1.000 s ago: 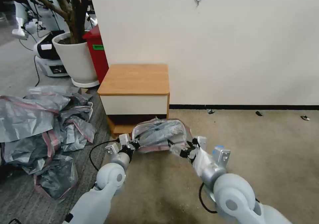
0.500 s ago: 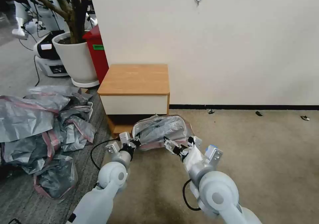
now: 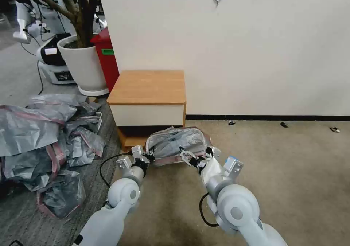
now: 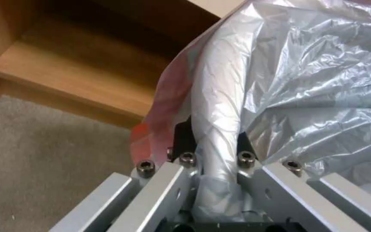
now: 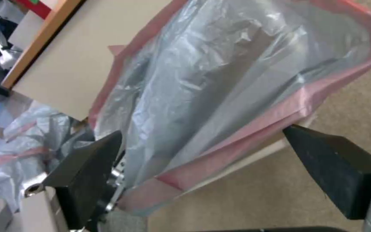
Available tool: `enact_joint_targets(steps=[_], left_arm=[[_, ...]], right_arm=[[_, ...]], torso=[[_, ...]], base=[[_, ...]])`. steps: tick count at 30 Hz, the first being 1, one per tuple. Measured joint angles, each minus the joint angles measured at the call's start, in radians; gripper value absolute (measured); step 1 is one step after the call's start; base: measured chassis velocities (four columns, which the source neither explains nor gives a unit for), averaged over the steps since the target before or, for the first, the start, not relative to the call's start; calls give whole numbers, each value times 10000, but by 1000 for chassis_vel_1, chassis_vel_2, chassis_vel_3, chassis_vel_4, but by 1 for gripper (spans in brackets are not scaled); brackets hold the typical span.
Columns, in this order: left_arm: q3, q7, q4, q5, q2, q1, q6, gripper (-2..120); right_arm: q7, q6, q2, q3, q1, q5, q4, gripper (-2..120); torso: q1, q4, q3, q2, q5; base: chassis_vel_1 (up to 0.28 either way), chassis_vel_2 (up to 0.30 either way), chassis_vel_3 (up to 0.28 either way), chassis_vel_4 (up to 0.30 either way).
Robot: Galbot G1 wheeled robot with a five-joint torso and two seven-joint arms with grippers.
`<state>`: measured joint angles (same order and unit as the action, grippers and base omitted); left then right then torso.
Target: Pick up the garbage bag from the table and place it over the trash can.
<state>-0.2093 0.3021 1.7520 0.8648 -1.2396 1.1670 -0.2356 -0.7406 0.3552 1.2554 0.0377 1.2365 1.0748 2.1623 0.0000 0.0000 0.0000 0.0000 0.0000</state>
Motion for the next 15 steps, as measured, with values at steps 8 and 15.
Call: enact_joint_targets(steps=[8, 15], left_arm=[[0, -1, 35, -1, 0, 62, -1, 2], [37, -2, 36, -3, -3, 80, -2, 2]], right_arm=[[59, -79, 54, -38, -34, -41, -60, 96], [203, -228, 128, -67, -40, -28, -76, 96]], torso=[[0, 0, 0, 0, 1], [0, 0, 0, 0, 0]], base=[[0, 0, 0, 0], [0, 0, 0, 0]])
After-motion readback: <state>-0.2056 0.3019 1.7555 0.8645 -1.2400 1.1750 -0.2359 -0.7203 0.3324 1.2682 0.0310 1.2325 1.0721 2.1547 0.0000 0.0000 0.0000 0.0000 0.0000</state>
